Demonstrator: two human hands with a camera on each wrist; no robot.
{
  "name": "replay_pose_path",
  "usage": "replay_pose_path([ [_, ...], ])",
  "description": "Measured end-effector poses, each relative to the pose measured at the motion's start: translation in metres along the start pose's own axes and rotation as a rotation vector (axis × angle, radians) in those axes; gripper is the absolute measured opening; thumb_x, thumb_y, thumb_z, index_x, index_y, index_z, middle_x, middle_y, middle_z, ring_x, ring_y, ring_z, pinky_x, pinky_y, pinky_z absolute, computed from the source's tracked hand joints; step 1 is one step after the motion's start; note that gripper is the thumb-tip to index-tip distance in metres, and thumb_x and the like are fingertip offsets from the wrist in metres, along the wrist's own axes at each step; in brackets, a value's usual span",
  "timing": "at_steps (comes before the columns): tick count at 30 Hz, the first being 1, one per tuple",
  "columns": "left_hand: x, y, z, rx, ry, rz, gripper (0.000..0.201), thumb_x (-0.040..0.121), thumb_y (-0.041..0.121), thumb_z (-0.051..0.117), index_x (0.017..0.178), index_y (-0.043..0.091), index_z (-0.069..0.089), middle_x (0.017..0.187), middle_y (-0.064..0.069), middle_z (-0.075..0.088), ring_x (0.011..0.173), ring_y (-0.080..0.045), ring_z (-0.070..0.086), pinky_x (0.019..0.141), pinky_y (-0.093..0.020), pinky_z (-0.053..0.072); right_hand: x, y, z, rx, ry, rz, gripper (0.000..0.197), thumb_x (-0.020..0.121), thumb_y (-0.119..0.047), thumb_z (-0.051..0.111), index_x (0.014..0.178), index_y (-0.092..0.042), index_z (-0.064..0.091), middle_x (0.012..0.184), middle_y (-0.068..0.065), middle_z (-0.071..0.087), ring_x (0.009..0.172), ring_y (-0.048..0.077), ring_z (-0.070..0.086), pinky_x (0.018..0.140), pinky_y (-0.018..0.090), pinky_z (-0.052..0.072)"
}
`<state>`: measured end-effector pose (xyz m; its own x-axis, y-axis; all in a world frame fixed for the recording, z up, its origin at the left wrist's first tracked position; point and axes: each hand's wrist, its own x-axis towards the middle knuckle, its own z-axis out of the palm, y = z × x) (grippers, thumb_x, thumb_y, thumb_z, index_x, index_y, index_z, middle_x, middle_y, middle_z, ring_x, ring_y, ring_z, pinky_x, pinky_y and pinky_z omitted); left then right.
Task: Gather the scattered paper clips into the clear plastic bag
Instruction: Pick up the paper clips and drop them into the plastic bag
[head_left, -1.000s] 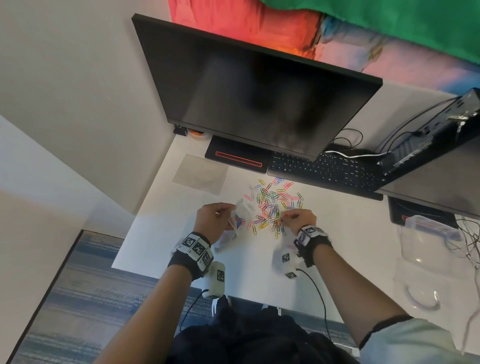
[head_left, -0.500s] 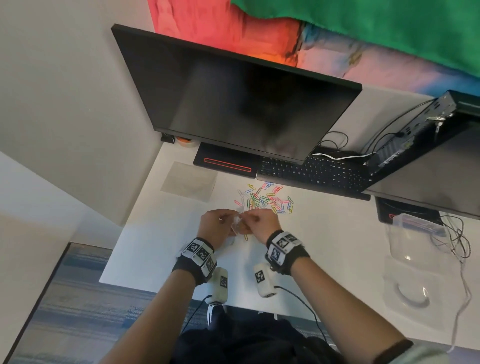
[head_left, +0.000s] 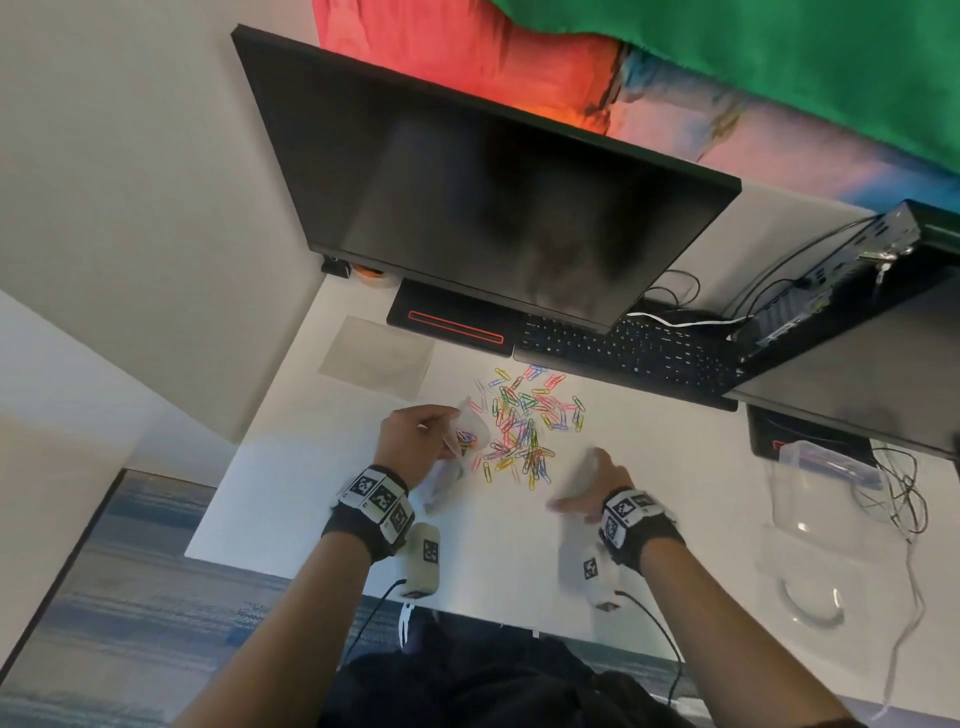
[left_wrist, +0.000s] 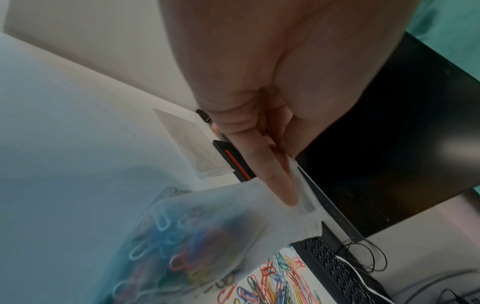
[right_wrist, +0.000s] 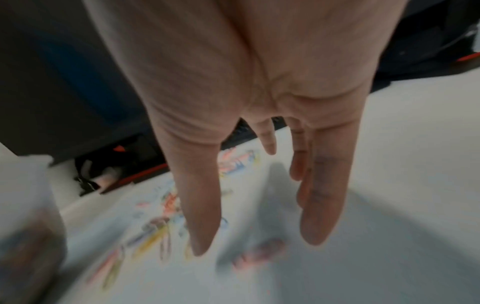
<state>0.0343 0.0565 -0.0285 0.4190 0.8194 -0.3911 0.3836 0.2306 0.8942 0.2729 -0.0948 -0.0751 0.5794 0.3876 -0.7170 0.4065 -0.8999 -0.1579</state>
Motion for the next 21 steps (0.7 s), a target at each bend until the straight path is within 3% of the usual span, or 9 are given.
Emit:
replay_pose_path([
  [2, 0.000, 0.000, -0.002, -0.031, 0.013, -0.014, 0.022, 0.096, 0.007, 0.058, 0.094, 0.021, 0.075, 0.083, -0.010, 0.077, 0.075, -0.026, 0.077, 0.079, -0.046, 0.063, 0.005, 0.003, 0.018, -0.075, 0.008, -0.003, 0.133, 0.049, -0.053, 0.087, 0.150, -0.020, 0.006, 0.150, 0.017, 0.019, 0.134, 0.038, 0.037, 0.104, 0.045, 0.043],
  [5, 0.000, -0.001, -0.002, -0.053, 0.022, -0.030, 0.021, 0.096, 0.006, 0.058, 0.096, 0.018, 0.076, 0.087, -0.011, 0.077, 0.076, -0.026, 0.077, 0.079, -0.046, 0.063, 0.005, -0.017, 0.034, -0.035, 0.119, -0.105, 0.115, 0.053, -0.045, 0.087, 0.142, -0.016, 0.021, 0.138, 0.016, 0.029, 0.125, 0.034, 0.045, 0.091, 0.035, 0.049],
  [7, -0.001, 0.000, -0.002, -0.051, 0.022, -0.035, 0.021, 0.096, 0.006, 0.058, 0.099, 0.015, 0.076, 0.090, -0.011, 0.077, 0.076, -0.024, 0.077, 0.078, -0.045, 0.063, 0.006, -0.033, 0.035, 0.052, 0.149, -0.172, 0.090, 0.058, -0.036, 0.087, 0.129, -0.013, 0.037, 0.127, 0.013, 0.036, 0.114, 0.031, 0.051, 0.083, 0.030, 0.049],
  [10, -0.001, -0.002, -0.005, -0.043, 0.025, -0.032, 0.020, 0.096, 0.007, 0.058, 0.104, 0.011, 0.076, 0.092, -0.011, 0.077, 0.078, -0.023, 0.077, 0.078, -0.045, 0.063, 0.012, -0.055, 0.032, 0.165, 0.201, -0.275, 0.071, 0.065, -0.025, 0.085, 0.124, -0.013, 0.049, 0.126, 0.012, 0.039, 0.106, 0.028, 0.055, 0.093, 0.031, 0.051],
  [13, 0.000, -0.006, -0.006, -0.029, 0.023, -0.031, 0.018, 0.096, 0.009, 0.060, 0.103, 0.014, 0.076, 0.097, -0.011, 0.077, 0.079, -0.023, 0.077, 0.078, -0.046, 0.063, 0.020, -0.071, 0.029, 0.091, 0.228, -0.405, 0.081, 0.071, -0.024, 0.081, 0.141, -0.018, 0.041, 0.141, 0.012, 0.030, 0.124, 0.030, 0.047, 0.106, 0.037, 0.043],
  [16, 0.000, -0.008, -0.008, -0.032, 0.021, -0.048, 0.017, 0.096, 0.009, 0.060, 0.103, 0.013, 0.075, 0.097, -0.011, 0.077, 0.079, -0.024, 0.077, 0.079, -0.046, 0.063, 0.025, -0.079, 0.030, -0.074, 0.289, -0.540, 0.061, 0.084, -0.022, 0.070, 0.140, -0.021, 0.047, 0.147, 0.013, 0.032, 0.131, 0.033, 0.043, 0.109, 0.036, 0.037],
  [19, 0.001, -0.007, -0.007, -0.044, 0.020, -0.052, 0.018, 0.096, 0.008, 0.059, 0.105, 0.010, 0.075, 0.099, -0.013, 0.076, 0.080, -0.024, 0.077, 0.079, -0.046, 0.063, 0.025, -0.083, 0.031, -0.155, 0.392, -0.629, 0.033, 0.092, -0.012, 0.057, 0.125, -0.014, 0.062, 0.127, 0.012, 0.051, 0.111, 0.028, 0.058, 0.099, 0.029, 0.045],
  [21, 0.001, -0.007, -0.006, -0.043, 0.018, -0.051, 0.018, 0.097, 0.008, 0.059, 0.104, 0.011, 0.075, 0.100, -0.013, 0.076, 0.080, -0.024, 0.077, 0.079, -0.045, 0.063, 0.024, -0.085, 0.031, -0.194, 0.399, -0.643, 0.025, 0.092, -0.007, 0.055, 0.113, -0.010, 0.068, 0.113, 0.009, 0.058, 0.097, 0.025, 0.062, 0.091, 0.029, 0.051],
])
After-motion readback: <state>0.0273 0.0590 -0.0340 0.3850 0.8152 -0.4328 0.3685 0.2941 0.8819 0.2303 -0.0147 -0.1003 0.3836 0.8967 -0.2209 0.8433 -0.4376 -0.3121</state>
